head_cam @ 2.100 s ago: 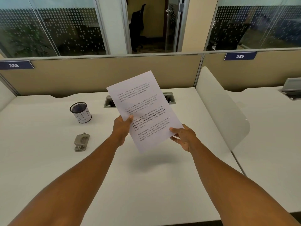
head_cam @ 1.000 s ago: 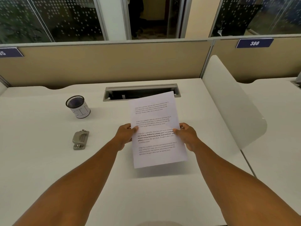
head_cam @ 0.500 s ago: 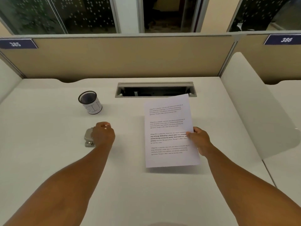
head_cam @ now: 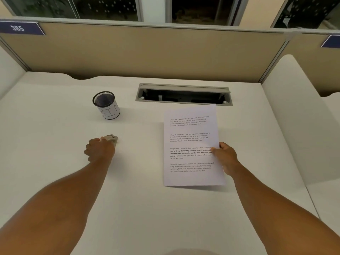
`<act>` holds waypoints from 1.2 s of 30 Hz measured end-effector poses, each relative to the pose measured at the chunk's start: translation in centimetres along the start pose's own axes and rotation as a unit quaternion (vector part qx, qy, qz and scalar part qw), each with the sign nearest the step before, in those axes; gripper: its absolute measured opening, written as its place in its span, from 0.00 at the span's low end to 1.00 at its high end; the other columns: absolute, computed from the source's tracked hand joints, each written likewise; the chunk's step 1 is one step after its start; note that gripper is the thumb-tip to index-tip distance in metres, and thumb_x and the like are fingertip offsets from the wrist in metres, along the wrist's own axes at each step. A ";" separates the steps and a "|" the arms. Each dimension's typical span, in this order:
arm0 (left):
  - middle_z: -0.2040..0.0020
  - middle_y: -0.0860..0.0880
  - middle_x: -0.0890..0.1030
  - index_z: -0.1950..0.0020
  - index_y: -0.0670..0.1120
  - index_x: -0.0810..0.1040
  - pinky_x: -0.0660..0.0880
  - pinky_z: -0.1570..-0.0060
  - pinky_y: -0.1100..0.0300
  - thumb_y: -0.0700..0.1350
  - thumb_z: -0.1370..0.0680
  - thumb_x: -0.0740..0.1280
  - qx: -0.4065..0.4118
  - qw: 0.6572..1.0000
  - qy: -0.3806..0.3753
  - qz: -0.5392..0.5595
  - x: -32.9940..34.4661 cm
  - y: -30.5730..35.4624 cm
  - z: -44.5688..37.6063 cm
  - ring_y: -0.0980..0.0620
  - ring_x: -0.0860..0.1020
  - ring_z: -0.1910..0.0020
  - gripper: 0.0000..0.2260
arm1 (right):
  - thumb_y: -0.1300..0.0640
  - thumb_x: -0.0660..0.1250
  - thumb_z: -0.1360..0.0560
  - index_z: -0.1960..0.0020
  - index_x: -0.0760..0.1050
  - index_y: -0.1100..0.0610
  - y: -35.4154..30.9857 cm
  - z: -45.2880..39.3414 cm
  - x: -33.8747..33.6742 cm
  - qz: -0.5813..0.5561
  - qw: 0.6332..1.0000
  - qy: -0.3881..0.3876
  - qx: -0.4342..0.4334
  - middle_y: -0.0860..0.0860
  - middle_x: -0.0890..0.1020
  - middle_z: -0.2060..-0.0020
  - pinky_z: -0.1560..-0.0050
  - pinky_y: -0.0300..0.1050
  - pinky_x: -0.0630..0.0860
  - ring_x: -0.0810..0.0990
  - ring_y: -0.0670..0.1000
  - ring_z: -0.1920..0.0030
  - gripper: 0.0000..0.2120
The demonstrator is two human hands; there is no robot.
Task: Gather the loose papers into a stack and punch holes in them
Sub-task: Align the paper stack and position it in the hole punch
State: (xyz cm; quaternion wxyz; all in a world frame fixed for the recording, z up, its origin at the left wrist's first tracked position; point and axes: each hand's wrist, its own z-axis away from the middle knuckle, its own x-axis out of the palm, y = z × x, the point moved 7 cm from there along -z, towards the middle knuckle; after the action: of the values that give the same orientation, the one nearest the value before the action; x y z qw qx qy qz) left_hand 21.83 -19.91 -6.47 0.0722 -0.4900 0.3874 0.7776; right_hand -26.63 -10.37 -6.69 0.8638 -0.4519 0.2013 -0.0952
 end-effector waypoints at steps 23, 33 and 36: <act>0.44 0.36 0.80 0.42 0.36 0.78 0.72 0.50 0.51 0.53 0.19 0.54 0.004 0.993 -0.102 0.064 1.6 0.3 -0.5 0.39 0.76 0.51 0.22 | 0.63 0.66 0.27 0.52 0.79 0.53 -0.7 0.1 1.1 -0.002 1.000 -0.006 -0.002 0.54 0.84 0.50 0.44 0.59 0.79 0.83 0.59 0.49 0.07; 0.42 0.38 0.80 0.41 0.38 0.77 0.76 0.47 0.51 0.52 0.19 0.55 0.001 0.973 -0.203 0.110 4.4 4.8 5.0 0.40 0.78 0.48 0.20 | 0.63 0.65 0.26 0.52 0.79 0.52 -1.4 0.1 0.2 -0.009 1.000 0.005 -0.008 0.52 0.84 0.51 0.45 0.58 0.80 0.83 0.58 0.50 0.08; 0.38 0.37 0.79 0.36 0.36 0.75 0.77 0.40 0.46 0.51 0.19 0.58 -0.004 0.952 -0.265 0.151 5.9 6.0 6.9 0.37 0.78 0.39 0.21 | 0.62 0.65 0.26 0.50 0.79 0.52 -1.6 0.0 -0.2 -0.015 1.000 0.009 -0.008 0.52 0.84 0.51 0.44 0.58 0.79 0.83 0.58 0.49 0.09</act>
State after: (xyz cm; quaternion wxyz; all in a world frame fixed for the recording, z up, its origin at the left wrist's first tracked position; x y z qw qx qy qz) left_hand 11.03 -21.01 -6.60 0.0515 -0.2024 0.4208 0.8828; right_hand -26.79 -11.24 -5.33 0.8567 -0.4612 0.2029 -0.1108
